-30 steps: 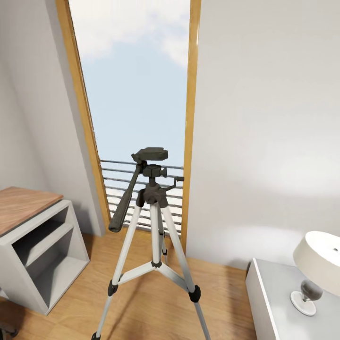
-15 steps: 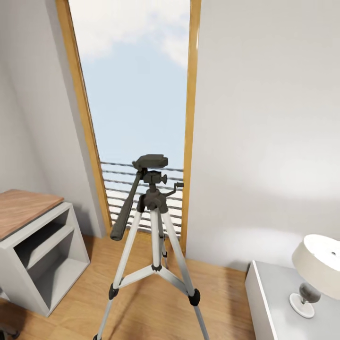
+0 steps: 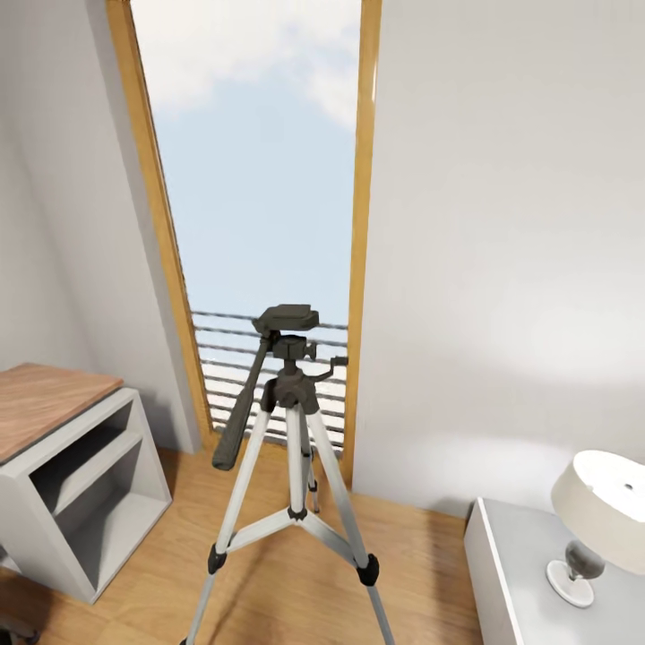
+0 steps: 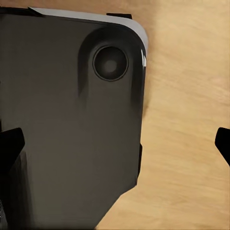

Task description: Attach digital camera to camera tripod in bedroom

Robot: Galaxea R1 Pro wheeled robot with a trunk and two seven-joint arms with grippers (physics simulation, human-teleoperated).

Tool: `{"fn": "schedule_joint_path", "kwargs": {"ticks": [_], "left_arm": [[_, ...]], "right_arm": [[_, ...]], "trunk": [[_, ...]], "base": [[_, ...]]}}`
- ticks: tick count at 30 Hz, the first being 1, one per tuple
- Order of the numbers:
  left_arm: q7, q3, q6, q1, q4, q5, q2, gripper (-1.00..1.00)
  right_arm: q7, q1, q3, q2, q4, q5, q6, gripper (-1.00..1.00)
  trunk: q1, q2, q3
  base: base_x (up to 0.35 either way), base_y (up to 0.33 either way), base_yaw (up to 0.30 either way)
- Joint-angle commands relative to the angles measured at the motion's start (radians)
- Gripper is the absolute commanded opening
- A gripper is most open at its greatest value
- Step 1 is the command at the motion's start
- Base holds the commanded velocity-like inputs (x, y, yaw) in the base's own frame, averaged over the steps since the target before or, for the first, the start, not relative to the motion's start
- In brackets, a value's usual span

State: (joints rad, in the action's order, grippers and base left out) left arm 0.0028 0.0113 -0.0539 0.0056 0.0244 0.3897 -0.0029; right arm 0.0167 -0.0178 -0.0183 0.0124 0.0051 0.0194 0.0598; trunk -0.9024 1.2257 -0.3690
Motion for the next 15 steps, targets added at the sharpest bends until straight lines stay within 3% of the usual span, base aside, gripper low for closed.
{"fn": "schedule_joint_path", "kwargs": {"ticks": [1, 15], "left_arm": [[0.0, 0.001, -0.001, 0.001, 0.002, 0.005, 0.0, 1.0], [0.0, 0.001, -0.001, 0.001, 0.002, 0.005, 0.0, 1.0]], "right_arm": [[0.002, -0.001, -0.002, 0.0, 0.001, 0.002, 0.003, 1.0], [0.002, -0.001, -0.002, 0.0, 0.001, 0.002, 0.003, 1.0]], "trunk": [[0.004, -0.007, 0.002], [0.058, -0.105, 0.046]], "base": [[0.0, 0.0, 0.0], [0.0, 0.0, 0.0]]}}
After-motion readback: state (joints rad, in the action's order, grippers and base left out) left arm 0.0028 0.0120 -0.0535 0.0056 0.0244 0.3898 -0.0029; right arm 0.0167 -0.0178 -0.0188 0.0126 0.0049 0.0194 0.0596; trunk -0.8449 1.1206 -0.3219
